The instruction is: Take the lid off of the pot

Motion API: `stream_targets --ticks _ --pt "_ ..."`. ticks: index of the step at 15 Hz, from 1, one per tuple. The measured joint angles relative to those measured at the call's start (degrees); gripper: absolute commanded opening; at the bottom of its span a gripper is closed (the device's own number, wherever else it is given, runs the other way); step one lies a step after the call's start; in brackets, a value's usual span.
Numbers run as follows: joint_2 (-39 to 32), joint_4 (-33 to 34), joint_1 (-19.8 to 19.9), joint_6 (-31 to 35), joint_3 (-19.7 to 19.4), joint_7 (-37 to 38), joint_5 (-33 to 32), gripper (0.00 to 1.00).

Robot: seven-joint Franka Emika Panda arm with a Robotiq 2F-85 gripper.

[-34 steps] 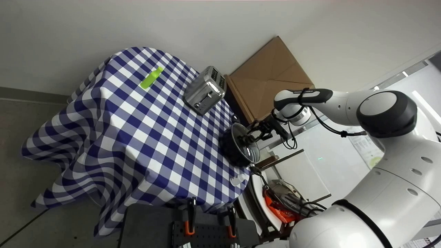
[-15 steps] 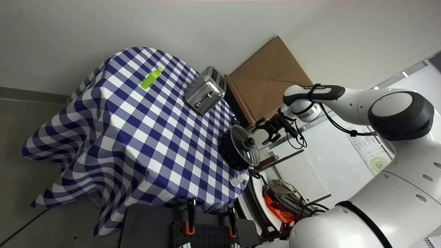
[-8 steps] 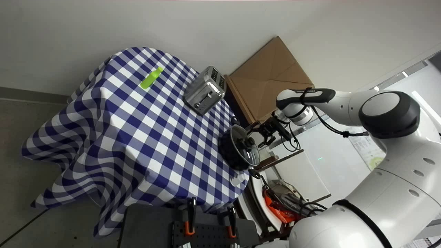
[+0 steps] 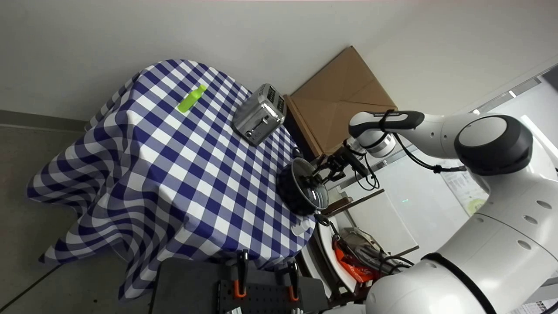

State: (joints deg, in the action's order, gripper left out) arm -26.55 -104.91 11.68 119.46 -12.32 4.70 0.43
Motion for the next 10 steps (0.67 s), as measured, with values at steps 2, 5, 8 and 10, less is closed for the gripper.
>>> stream_targets --ticks 2,5,8,10 --pt "0.0 -0.06 0.05 0.01 0.0 0.0 0.0 0.25" --pt "0.56 -0.42 0.03 0.01 0.15 -0.14 0.0 0.25" --pt "3.58 -2.4 -0.01 -0.7 0.94 -1.53 0.06 0.25" --pt "7.53 -5.02 -0.09 -2.48 2.2 -4.2 0.29 0.25"
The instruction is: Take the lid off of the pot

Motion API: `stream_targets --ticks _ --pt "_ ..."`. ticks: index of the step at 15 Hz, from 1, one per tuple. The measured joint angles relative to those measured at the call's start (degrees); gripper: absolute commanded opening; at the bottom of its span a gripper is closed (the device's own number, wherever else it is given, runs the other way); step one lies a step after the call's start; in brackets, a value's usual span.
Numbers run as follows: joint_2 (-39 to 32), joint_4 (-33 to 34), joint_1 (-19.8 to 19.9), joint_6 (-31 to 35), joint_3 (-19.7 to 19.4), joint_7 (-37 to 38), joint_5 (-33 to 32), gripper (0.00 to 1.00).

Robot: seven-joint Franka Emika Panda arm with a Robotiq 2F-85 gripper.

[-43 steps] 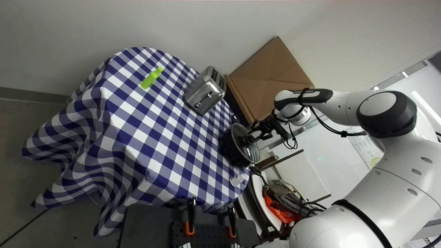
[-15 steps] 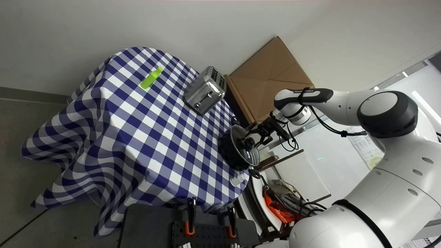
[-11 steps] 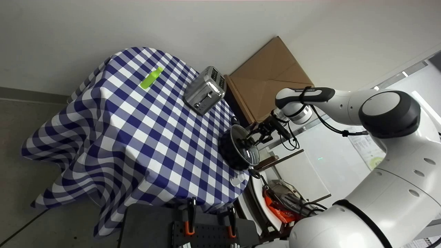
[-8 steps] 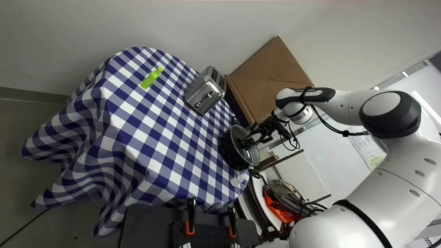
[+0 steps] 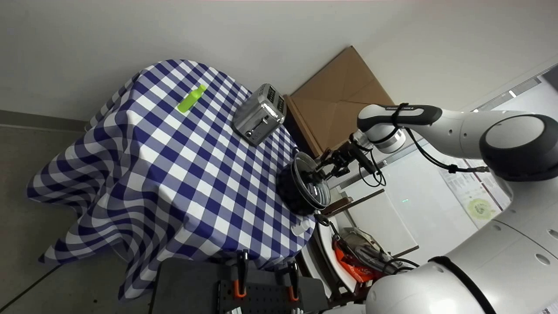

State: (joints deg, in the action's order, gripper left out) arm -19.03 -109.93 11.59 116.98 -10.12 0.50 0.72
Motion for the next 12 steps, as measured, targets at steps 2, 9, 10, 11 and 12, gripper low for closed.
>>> stream_targets --ticks 2,9,10,11,12 --pt "5.0 -3.47 -0.34 -2.19 1.52 -3.34 0.1 0.25" --pt "17.76 -17.31 -6.84 -2.12 8.0 -8.66 0.2 0.25" --pt "18.08 -18.98 -8.25 -1.05 9.11 -8.66 0.18 0.25" --pt "18.06 -20.52 -9.57 0.51 10.19 -8.66 0.16 0.25" --pt "17.83 -21.95 -10.78 2.62 11.19 -8.63 0.12 0.25"
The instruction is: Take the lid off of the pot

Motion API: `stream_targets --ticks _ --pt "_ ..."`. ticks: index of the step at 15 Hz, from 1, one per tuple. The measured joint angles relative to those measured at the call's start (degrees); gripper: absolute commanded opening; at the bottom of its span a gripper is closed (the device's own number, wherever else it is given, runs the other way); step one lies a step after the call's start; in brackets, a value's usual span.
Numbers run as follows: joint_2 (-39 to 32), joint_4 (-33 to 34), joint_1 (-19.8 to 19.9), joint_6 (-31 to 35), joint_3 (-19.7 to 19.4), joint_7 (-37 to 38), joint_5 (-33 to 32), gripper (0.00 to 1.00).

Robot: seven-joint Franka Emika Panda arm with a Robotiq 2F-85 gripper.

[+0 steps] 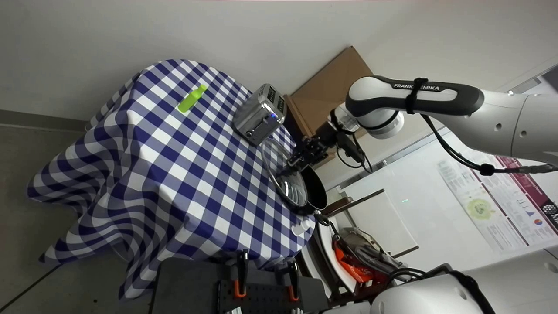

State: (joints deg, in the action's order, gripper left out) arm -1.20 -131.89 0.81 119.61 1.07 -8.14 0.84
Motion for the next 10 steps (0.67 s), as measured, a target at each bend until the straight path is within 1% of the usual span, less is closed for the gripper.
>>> stream_targets --ticks 3,5,7,10 --pt "-1.88 -3.12 -2.91 8.4 2.36 0.18 -0.21 0.25" --pt "-4.24 -3.68 -3.85 14.15 3.04 0.2 -0.21 0.25" --pt "-7.13 -3.6 -3.96 18.47 3.13 -0.01 -0.2 0.25" --pt "-11.43 -3.15 -3.4 21.88 2.79 -0.07 -0.21 0.25"
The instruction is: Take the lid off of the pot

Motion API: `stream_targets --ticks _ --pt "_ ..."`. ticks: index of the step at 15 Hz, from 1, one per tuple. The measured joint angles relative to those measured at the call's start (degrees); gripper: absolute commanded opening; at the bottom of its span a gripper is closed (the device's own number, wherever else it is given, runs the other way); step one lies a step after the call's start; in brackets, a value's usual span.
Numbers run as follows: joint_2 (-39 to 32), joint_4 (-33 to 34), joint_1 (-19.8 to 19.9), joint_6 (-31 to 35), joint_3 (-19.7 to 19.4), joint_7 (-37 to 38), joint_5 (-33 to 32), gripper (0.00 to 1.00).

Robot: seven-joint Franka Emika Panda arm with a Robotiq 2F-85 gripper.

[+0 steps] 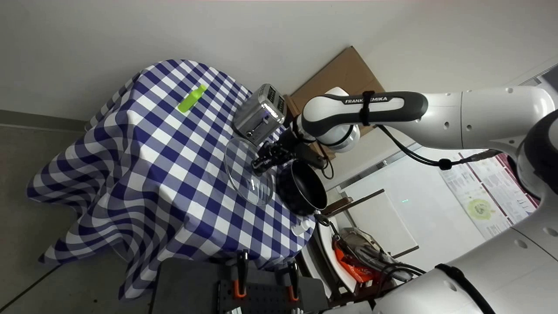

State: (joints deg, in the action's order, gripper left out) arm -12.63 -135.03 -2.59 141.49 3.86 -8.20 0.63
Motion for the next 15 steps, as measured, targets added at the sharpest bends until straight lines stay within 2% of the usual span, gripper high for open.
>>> stream_targets --ticks 5,6,7,8,11,12,15 --pt "-5.63 1.23 1.28 2.43 -1.61 0.0 -1.47 0.25" --pt "-6.4 1.38 1.44 2.8 -1.96 0.0 -1.99 0.39" --pt "-6.96 1.58 1.57 3.07 -2.21 0.0 -2.47 0.75" --pt "-7.1 1.73 1.63 3.09 -2.35 0.08 -2.87 0.76" --pt "-7.13 1.75 1.83 3.02 -2.47 0.04 -3.15 0.95" --pt "-7.04 1.74 2.02 2.79 -2.4 -0.02 -2.97 0.99" --pt "-5.63 1.71 3.54 -0.19 -1.44 -1.38 0.38 1.0"
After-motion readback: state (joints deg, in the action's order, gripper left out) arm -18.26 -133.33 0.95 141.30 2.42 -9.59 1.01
